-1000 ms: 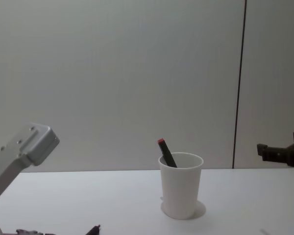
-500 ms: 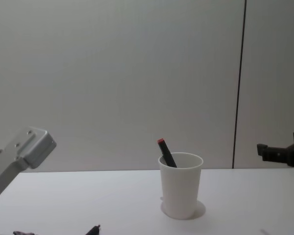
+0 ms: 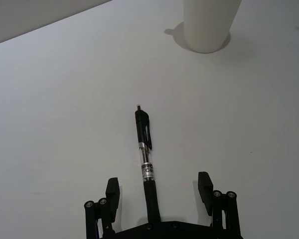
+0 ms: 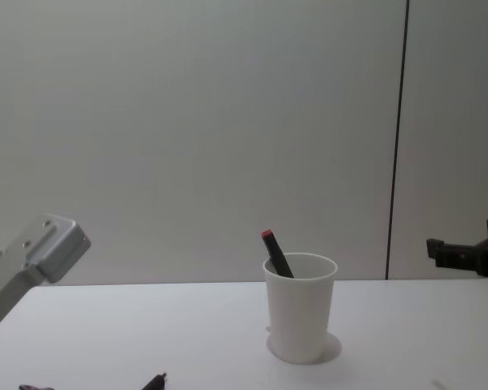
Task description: Place the pen into the pen holder.
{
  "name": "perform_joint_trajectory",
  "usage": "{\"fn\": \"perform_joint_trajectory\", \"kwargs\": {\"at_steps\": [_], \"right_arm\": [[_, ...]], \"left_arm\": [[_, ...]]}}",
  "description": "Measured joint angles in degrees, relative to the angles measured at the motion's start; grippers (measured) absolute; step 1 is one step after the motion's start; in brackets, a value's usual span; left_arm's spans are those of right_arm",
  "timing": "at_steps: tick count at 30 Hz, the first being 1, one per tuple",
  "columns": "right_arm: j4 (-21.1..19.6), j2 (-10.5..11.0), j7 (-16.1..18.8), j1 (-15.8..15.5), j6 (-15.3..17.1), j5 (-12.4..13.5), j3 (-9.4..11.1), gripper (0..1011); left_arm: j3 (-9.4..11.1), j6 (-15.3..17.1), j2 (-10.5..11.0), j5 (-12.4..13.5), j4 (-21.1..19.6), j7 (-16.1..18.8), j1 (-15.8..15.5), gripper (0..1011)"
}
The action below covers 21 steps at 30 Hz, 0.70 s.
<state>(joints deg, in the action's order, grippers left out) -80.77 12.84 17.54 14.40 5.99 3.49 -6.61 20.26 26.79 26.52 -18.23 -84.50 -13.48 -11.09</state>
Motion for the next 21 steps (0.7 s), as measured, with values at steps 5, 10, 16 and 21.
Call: {"fn": "perform_joint_trajectory", "kwargs": {"at_steps": [5,10,16,21], "right_arm": [[0.0,0.0,0.0,0.0,0.0,0.0,0.0,1001],[0.0,0.0,0.0,0.0,0.0,0.0,0.0,1001],[0.0,0.0,0.0,0.0,0.0,0.0,0.0,1001],[0.0,0.0,0.0,0.0,0.0,0.0,0.0,1001]], "left_arm": [[0.0,0.0,-0.1,0.4,0.4,-0.4,-0.2,1003],[0.0,0.4,-0.2,1.2,0.7,-0.8,-0.5,1003],[0.2,1.1,-0.3,2.5,1.1,-1.7,-1.0,966],[0.4,1.6,-0.5,3.6,1.3,-2.1,-1.2,847]]}}
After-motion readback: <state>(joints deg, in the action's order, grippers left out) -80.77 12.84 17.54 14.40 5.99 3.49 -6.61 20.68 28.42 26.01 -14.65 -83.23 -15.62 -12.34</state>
